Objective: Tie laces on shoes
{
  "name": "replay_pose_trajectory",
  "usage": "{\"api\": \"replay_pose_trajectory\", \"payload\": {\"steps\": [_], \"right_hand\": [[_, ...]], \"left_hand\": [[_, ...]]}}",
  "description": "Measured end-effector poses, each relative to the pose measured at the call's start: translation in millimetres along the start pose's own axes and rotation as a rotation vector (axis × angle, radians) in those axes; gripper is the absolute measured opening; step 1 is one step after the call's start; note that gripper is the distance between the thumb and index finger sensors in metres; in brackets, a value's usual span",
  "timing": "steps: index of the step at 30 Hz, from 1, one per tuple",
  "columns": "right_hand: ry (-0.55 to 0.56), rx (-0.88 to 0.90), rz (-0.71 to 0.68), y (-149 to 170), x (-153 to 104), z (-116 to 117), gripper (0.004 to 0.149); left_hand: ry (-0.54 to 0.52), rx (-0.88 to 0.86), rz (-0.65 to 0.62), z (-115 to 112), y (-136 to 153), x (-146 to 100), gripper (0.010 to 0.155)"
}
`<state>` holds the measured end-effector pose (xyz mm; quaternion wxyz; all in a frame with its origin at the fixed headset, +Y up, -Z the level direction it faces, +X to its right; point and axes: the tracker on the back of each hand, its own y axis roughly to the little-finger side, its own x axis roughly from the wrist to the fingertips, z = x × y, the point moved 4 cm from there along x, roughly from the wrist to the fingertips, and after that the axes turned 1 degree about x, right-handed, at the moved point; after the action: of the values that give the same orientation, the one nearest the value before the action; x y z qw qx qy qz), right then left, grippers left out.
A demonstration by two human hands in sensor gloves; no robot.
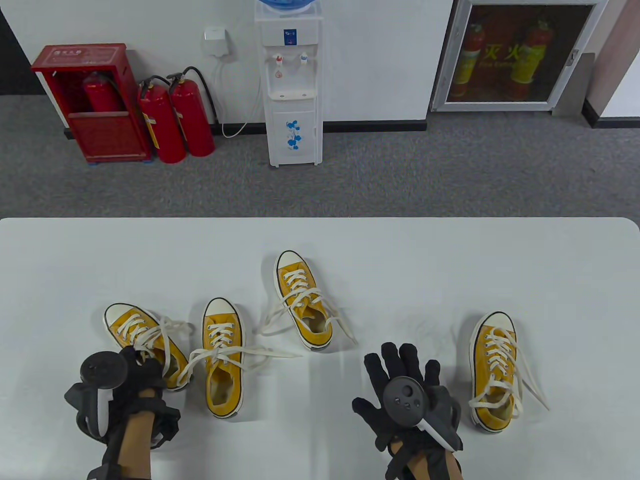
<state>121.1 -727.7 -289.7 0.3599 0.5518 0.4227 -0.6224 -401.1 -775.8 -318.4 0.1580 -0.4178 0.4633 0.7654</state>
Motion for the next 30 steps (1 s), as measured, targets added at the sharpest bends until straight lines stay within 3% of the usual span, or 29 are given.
{"api": "replay_pose_trajectory", "payload": {"steps": [10,17,30], "right_hand": [[-0.008,0.001,0.002,0,0,1,0.085],[-0.007,0.004,0.001,0,1,1,0.085],[-0.004,0.001,0.004,1,1,1,0.085]], "left_hand": [[-0.061,0.003,-0.016,6,1,1,0.048],[-0.088,-0.046,-0.043,16,-3,-2,0.044],[-0.239,-0.100,-0.317,55,-64,-47,0.042]]}}
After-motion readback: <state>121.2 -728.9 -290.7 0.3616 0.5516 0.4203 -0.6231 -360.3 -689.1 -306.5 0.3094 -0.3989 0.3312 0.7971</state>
